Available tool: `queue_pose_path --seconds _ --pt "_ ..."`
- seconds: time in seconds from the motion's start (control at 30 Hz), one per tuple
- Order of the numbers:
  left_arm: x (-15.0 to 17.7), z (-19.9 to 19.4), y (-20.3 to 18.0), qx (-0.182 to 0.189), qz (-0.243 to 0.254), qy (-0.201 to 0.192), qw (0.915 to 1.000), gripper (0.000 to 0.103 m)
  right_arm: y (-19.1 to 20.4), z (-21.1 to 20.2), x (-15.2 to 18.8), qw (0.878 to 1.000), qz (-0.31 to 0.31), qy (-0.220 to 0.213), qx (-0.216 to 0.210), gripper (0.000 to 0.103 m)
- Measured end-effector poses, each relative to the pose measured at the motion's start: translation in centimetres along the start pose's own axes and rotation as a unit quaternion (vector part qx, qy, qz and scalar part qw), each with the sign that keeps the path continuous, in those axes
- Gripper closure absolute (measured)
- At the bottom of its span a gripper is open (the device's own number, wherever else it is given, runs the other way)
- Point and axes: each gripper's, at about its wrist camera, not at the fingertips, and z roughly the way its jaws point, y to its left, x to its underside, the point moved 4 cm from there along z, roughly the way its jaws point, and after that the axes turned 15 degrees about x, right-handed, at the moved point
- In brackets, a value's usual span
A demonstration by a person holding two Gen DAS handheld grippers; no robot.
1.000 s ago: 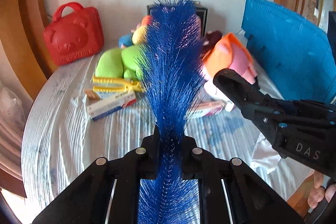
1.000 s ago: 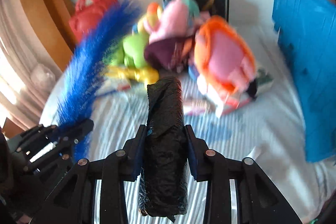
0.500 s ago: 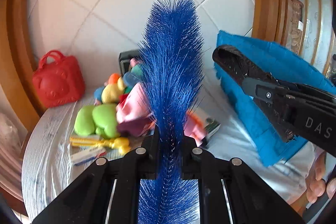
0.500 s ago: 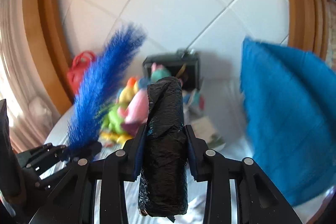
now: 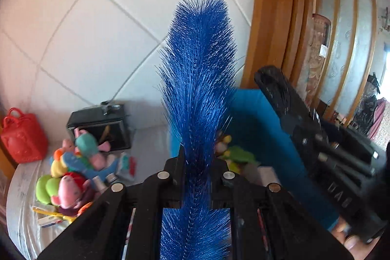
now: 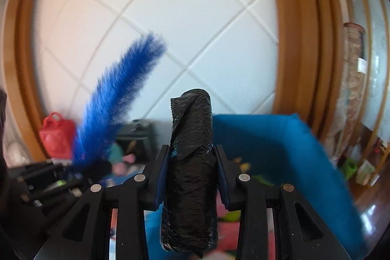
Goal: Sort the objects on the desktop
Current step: 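Carry the duster and black bag into the blue crate and open both tools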
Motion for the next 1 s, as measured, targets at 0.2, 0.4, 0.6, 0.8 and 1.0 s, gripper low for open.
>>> queue_pose_path --seconds 0.2,0.4,0.6,0.8,1.0 --pt "-7.4 5.8 -5.7 0.023 -0.026 0.023 0.9991 0.091 -9.6 4.0 -3.9 0.999 0.015 0.011 0.039 0.068" --pt "-7.4 13.8 -8.0 -0.002 -0.033 0.080 0.9963 0.091 -14.6 9.5 -4.1 0.996 0.016 0.045 0.071 0.068" --pt "-1.6 23.1 -5.4 -0.044 -0.063 0.178 0.9810 0.091 -15.9 16.5 -0.3 0.991 0.005 0.108 0.084 0.068" --pt "3.3 28.8 -2.9 -0.074 -0.070 0.256 0.9612 0.091 -14.4 23.0 4.5 0.982 -0.019 0.171 0.078 0.068" --pt "7.2 32.7 -1.3 -0.093 -0.051 0.326 0.9395 0.088 -14.1 26.5 9.1 0.961 -0.036 0.259 0.084 0.068"
